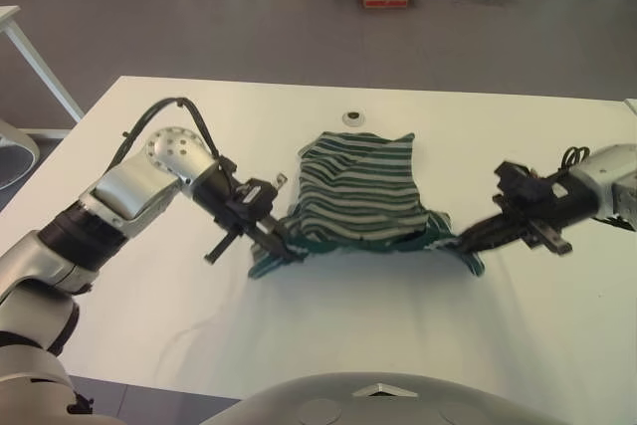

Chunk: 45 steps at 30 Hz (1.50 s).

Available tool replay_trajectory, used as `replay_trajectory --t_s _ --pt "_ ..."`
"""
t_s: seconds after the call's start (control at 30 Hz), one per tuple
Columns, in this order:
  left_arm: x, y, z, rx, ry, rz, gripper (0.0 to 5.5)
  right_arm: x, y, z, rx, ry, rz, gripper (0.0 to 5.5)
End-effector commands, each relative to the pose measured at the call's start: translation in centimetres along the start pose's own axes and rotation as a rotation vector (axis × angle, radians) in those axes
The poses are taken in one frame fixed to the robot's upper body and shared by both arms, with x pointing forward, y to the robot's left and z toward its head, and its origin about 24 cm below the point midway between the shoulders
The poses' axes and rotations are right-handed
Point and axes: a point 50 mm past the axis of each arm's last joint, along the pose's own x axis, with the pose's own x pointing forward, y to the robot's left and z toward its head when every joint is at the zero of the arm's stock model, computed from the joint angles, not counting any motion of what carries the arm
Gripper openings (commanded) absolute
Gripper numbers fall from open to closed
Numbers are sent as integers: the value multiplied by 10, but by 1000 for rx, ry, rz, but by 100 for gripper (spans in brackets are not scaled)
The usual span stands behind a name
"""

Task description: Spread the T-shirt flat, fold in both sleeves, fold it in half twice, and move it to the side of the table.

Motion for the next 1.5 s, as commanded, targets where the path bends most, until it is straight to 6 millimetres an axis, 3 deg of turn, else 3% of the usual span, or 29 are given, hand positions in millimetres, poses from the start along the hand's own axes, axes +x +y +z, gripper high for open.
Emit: replay_trajectory --t_s 0.03,0.13,0.23,0.33,0.43,0.5,0.57,0.63,0.67,0.77,0.87,0.93,1.03,1.13,1.23,1.37,1.43,1.5 --pt "46 -60 -6 -268 17 -288 0 45 46 -35 89 282 240 4" --pt "55 -72 -24 -287 109 -265 0 65 52 -59 93 340 224 4" --pt "66 -75 -43 -255 197 -192 21 73 50 -68 139 320 148 21" --pt "70 -80 -50 -238 216 -180 61 67 48 -66 165 286 129 68" --pt "64 -86 -44 -279 177 -201 104 50 42 -60 196 255 91 115" --pt "45 -81 -28 -338 90 -153 143 35 39 -54 210 229 64 154" --pt "4 -61 2 -379 -96 -21 184 18 34 -44 225 163 4 200" --pt "-41 -35 36 -342 -317 137 229 -1 12 -24 178 16 -141 247" --pt "-56 -20 37 -298 -313 257 242 -7 -4 -13 136 -74 -239 262" --pt "-77 37 -9 -255 -109 687 248 -9 -51 4 96 -232 -478 268" --pt "-51 64 -73 -335 24 773 248 9 -89 7 100 -337 -554 268" --pt "-30 68 -100 -360 66 736 248 23 -109 8 124 -398 -534 268" --pt "-21 76 -115 -345 83 741 248 35 -126 2 198 -416 -442 268" --pt "-24 80 -119 -319 97 761 248 41 -140 -8 298 -414 -373 268" --pt "-35 83 -117 -269 93 818 248 47 -152 -35 369 -234 -442 268" --pt "-66 98 -77 -79 -113 995 248 47 -164 -73 433 -25 -649 268" --pt "-91 99 -53 18 -194 1086 248 30 -172 -80 440 9 -880 268" --pt "-106 96 -42 75 -212 1151 248 12 -176 -80 451 1 -1057 268"
